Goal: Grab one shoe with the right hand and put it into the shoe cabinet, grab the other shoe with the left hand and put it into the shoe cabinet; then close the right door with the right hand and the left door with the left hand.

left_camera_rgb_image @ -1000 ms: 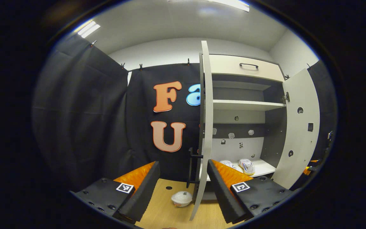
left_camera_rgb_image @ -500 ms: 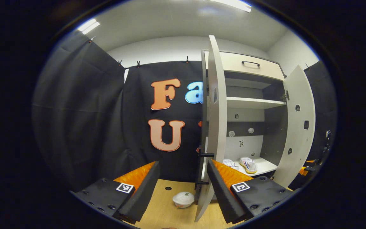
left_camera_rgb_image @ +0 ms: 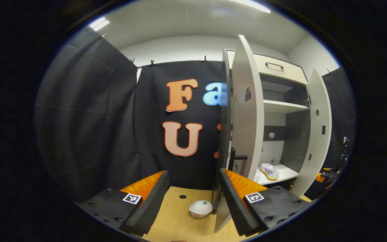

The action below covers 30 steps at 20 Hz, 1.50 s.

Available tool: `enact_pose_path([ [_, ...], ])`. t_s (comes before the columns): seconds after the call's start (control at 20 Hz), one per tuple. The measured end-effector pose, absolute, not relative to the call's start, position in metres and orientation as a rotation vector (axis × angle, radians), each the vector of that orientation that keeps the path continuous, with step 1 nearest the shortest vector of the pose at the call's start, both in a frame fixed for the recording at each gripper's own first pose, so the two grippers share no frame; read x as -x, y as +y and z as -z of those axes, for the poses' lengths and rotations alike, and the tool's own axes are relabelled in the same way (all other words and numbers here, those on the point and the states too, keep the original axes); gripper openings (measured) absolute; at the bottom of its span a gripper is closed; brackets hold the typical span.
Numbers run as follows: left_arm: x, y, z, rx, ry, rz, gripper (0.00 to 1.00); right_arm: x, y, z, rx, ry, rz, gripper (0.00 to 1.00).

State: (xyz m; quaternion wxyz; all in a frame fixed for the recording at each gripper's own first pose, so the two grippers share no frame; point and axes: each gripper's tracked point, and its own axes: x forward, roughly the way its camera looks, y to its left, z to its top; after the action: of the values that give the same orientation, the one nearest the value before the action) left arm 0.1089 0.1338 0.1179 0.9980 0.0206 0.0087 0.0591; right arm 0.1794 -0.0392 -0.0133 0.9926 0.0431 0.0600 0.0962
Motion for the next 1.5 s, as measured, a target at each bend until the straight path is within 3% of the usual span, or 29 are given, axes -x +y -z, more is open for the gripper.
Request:
enact_pose_path([
  [0.05,-0.108,0.136,-0.119,-0.041,0.014,-0.122,0.96,-0.182,-0.033,0.013,-0.088,0.119,-0.199,0.98],
  [0.1,-0.107,0.139,-0.119,-0.039,0.014,-0.124,0.96,-0.185,-0.026,0.013,-0.095,0.12,-0.207,0.88],
  [0.15,-0.107,0.142,-0.119,-0.037,0.015,-0.123,0.95,-0.189,-0.016,0.013,-0.104,0.118,-0.22,0.88],
  [0.2,-0.107,0.144,-0.119,-0.036,0.016,-0.124,0.96,-0.196,-0.005,0.013,-0.115,0.119,-0.236,0.89],
  [0.25,-0.108,0.147,-0.118,-0.037,0.019,-0.126,0.96,-0.199,0.003,0.014,-0.121,0.124,-0.247,0.98],
  [0.3,-0.108,0.15,-0.117,-0.037,0.02,-0.131,0.96,-0.204,0.013,0.014,-0.125,0.129,-0.261,0.91],
  [0.35,-0.107,0.154,-0.115,-0.036,0.023,-0.134,0.97,-0.208,0.021,0.013,-0.125,0.128,-0.274,0.9],
  [0.4,-0.107,0.158,-0.113,-0.034,0.027,-0.137,0.96,-0.211,0.029,0.01,-0.122,0.124,-0.286,0.99],
  [0.45,-0.107,0.161,-0.11,-0.031,0.031,-0.14,0.96,-0.213,0.036,0.007,-0.116,0.12,-0.299,0.9],
  [1.5,-0.15,0.166,-0.017,-0.003,0.162,-0.028,0.95,-0.236,0.052,0.011,-0.072,0.15,-0.197,0.89],
])
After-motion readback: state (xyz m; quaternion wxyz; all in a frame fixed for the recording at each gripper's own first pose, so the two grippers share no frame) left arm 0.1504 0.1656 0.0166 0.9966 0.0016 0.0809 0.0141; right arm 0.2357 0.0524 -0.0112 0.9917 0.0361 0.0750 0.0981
